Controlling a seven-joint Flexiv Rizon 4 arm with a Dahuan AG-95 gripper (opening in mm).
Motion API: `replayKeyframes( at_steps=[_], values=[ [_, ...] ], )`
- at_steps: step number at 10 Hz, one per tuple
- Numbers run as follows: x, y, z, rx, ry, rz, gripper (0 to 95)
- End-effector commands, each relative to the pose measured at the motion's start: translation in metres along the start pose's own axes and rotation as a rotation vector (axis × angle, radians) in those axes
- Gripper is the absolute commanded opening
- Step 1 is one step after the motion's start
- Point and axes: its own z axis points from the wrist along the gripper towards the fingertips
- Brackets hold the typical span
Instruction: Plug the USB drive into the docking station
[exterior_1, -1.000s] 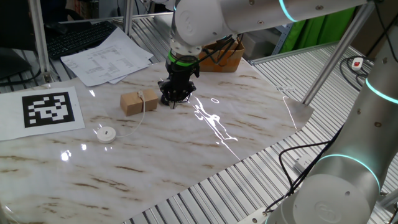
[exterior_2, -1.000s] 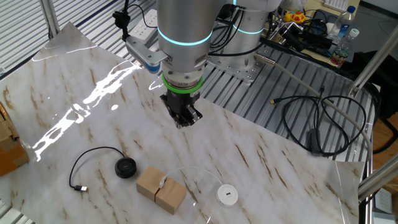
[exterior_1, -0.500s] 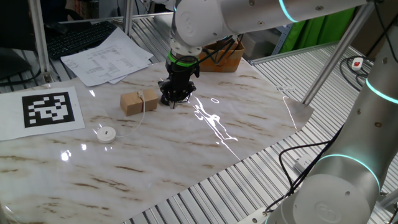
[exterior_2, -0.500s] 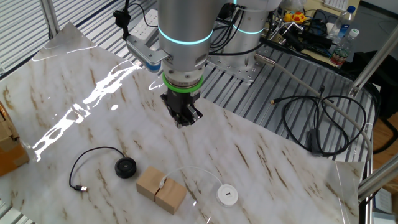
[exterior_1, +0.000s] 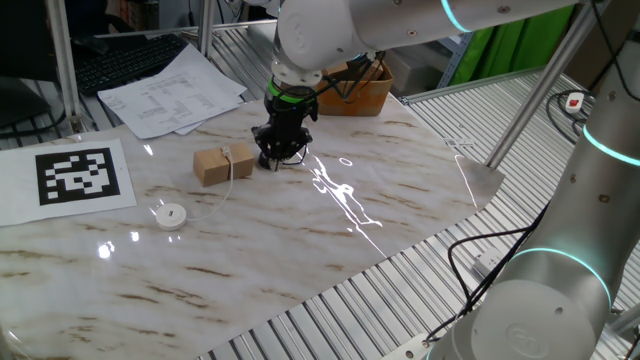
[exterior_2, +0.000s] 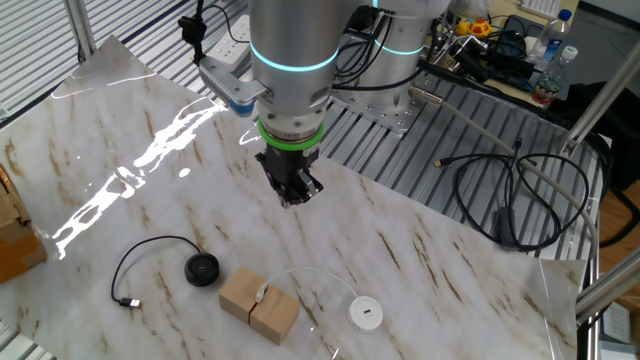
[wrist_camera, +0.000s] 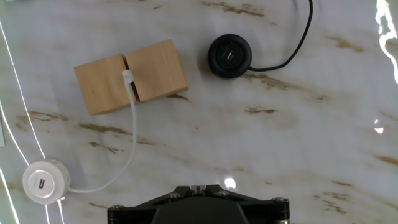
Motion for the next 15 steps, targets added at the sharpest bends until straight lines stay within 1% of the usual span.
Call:
replayKeyframes(
  at_steps=[1, 5, 6, 8, 12, 15],
  values=[
    [0.0, 0.0, 0.001, -0.002, 0.002, 0.006, 0.0],
    [0.0, 0.002, 0.006, -0.005, 0.003, 0.012, 0.0],
    [0.002, 0.002, 0.007, -0.005, 0.005, 0.01, 0.0],
    [0.01, 0.001, 0.009, -0.004, -0.001, 0.006, 0.0],
    [0.01, 0.001, 0.009, -0.003, -0.002, -0.01, 0.0],
    [0.01, 0.001, 0.009, 0.001, -0.002, 0.036, 0.0]
  ],
)
